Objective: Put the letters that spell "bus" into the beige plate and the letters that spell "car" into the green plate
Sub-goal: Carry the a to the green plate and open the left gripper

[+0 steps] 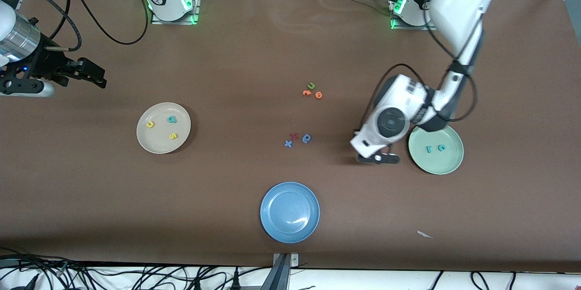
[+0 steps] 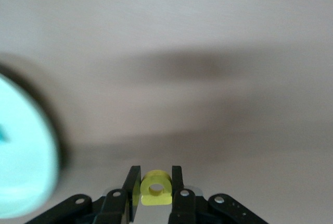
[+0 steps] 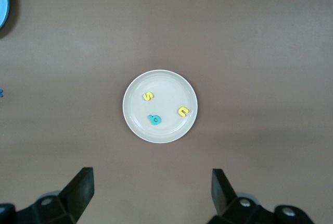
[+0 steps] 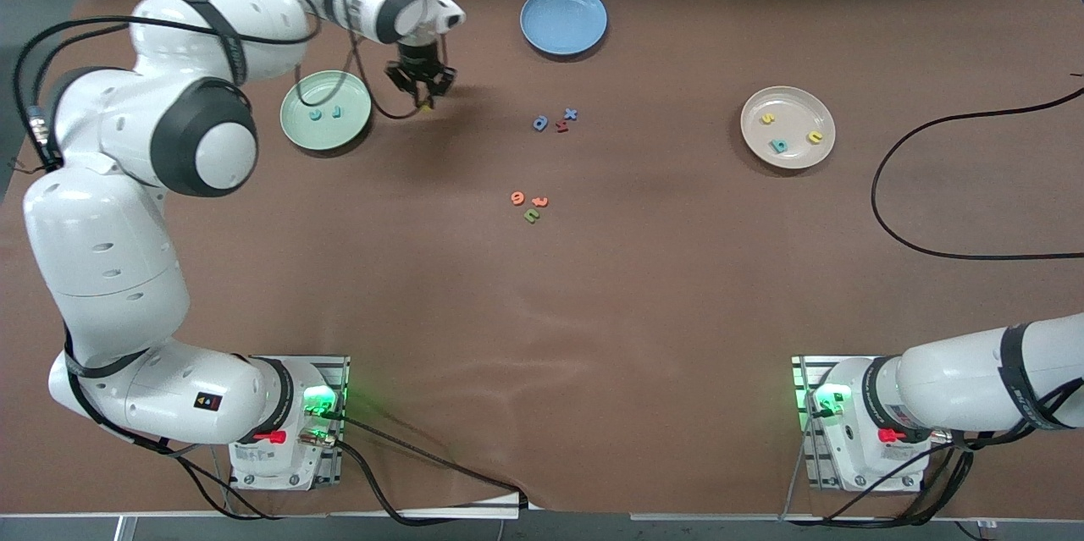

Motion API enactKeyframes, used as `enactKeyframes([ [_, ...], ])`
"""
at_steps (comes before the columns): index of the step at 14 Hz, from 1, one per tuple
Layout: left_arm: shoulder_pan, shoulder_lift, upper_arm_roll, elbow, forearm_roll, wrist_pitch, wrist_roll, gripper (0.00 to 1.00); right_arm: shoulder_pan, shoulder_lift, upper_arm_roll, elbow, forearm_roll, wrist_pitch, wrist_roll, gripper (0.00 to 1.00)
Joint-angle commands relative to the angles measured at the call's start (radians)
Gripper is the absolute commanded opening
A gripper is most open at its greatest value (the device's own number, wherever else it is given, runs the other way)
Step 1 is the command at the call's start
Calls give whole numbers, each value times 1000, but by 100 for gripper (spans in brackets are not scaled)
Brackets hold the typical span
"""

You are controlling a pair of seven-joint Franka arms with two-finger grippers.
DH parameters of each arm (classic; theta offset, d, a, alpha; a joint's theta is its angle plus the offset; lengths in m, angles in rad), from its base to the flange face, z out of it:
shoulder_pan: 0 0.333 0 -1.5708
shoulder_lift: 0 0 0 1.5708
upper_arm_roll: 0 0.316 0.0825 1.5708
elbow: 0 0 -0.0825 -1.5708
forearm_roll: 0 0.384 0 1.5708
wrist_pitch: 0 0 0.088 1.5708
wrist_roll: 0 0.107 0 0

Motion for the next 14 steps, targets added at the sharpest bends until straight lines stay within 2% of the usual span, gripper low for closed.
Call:
enactKeyframes([
  [1,106,-27,-15,-35,80,-12,226,12,2,2,-3,16,-4,-15,-12,100],
  [4,213,-13,-15,-34,149,-1,422,12,2,2,-2,16,-4,-15,-12,100],
  [5,238,-10,-15,-28,157,3,458,27,2,2,-3,16,-4,-15,-12,100],
  [6,253,-7,-18,-23,146,3,469,84,2,2,-2,16,-4,-15,-12,100],
  [7,252,-10,-20,-20,141,-1,464,100,2,2,-2,16,-4,-15,-12,100],
  [9,254,-19,-21,-2,132,-9,437,100,4,2,-2,16,-4,-15,-12,100],
  [12,257,-28,-20,52,28,-52,398,100,2,2,-2,16,-4,-15,-12,100],
  [14,258,-47,-18,77,0,-104,381,100,2,2,-2,16,-4,-15,-12,100],
])
